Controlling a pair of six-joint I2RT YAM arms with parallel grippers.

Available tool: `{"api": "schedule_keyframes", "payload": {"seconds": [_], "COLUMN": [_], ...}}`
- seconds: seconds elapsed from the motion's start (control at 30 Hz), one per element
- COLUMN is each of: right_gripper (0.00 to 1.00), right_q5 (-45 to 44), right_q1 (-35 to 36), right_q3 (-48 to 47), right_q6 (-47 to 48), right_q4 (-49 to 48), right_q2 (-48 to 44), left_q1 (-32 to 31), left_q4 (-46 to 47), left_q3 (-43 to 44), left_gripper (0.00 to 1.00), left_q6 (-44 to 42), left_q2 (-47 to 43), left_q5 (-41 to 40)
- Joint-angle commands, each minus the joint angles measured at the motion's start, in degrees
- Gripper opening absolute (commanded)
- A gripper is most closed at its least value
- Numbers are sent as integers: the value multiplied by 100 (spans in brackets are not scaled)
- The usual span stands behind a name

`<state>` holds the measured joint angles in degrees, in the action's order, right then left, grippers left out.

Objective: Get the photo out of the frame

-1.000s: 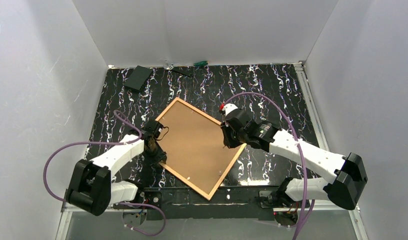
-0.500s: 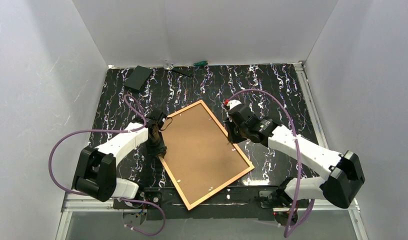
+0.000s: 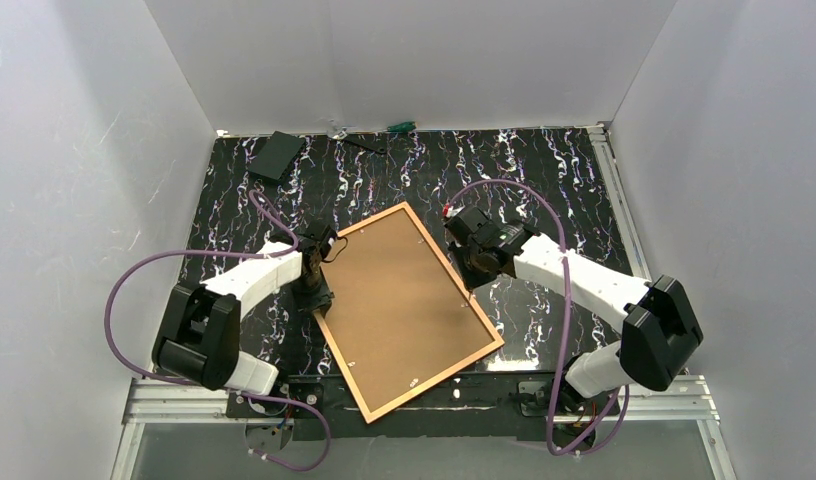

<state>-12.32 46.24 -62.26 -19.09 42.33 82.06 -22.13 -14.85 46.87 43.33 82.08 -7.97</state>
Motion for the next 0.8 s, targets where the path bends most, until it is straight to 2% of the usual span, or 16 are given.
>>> {"api": "schedule_keyframes", "payload": {"seconds": [0.0,0.23,0.53,0.77], "right_gripper": [1,1,1,1], "right_q5": [-76,-54,-330,-436], "right_q1": [7,175,171,158], "right_q3": [97,380,-391,-587], "right_q6": [-84,-229,153,316], "right_q4": [268,-5,-160,-226], "right_q2": [-102,-308,310,672], "left_q1": [30,43,43,42], "left_q4": [-604,-501,-468,-372], "left_q3": [15,-60,-171,-156], "left_gripper": [0,0,0,0], "left_q6": [180,313,498,771], "left_q2": [22,108,128,227], "left_q5": [-460,-329,-352,-457]}}
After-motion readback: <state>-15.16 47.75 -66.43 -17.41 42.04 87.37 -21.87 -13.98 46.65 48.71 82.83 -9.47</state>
